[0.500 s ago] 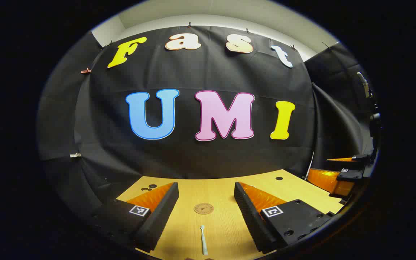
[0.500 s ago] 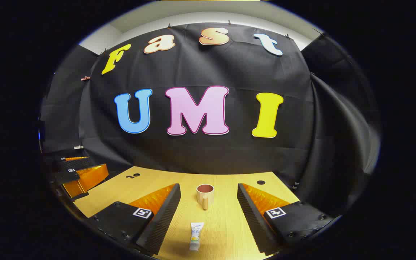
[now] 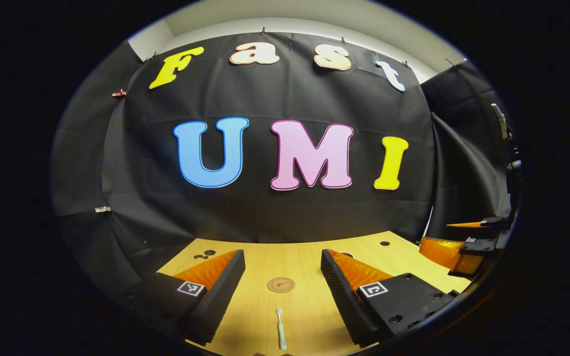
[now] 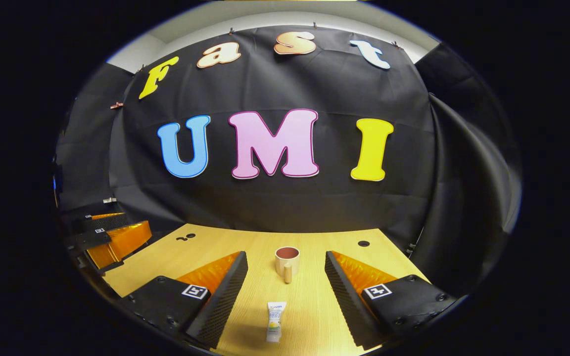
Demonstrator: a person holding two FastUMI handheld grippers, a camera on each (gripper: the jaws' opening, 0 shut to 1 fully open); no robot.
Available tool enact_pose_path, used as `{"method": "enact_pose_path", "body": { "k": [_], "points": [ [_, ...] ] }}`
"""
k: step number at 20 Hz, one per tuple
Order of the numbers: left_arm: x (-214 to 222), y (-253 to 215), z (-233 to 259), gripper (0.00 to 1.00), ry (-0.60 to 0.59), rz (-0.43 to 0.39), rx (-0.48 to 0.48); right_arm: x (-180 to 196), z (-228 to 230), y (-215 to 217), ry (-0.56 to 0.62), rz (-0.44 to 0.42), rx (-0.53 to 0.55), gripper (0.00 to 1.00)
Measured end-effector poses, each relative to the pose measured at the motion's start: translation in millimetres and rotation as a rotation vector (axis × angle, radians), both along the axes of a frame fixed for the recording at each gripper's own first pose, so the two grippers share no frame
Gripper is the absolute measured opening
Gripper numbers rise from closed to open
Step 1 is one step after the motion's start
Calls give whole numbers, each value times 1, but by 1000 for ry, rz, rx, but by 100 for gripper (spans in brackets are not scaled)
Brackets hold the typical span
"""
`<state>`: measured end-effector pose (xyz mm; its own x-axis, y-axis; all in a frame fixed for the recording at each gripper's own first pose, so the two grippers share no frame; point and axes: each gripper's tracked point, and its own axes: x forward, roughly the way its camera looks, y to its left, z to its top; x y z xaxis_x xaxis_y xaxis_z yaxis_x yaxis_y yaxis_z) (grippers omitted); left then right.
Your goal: Put the toothbrush and toothpaste on the desktop into the cup, then pick up the cup and place it on the coaster on the desktop.
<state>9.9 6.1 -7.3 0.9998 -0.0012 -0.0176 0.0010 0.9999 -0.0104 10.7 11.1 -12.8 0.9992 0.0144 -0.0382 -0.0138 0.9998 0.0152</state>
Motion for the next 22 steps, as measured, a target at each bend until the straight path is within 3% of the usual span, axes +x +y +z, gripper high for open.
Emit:
{"method": "enact_pose_path", "body": {
  "k": [11, 22],
  "points": [
    [6, 4, -6, 98, 14, 0, 8, 10, -15, 5, 49, 8, -3, 97],
    [4, 23, -30, 98, 69, 77, -2, 41, -77, 24, 262, 79, 47, 98]
  ]
}}
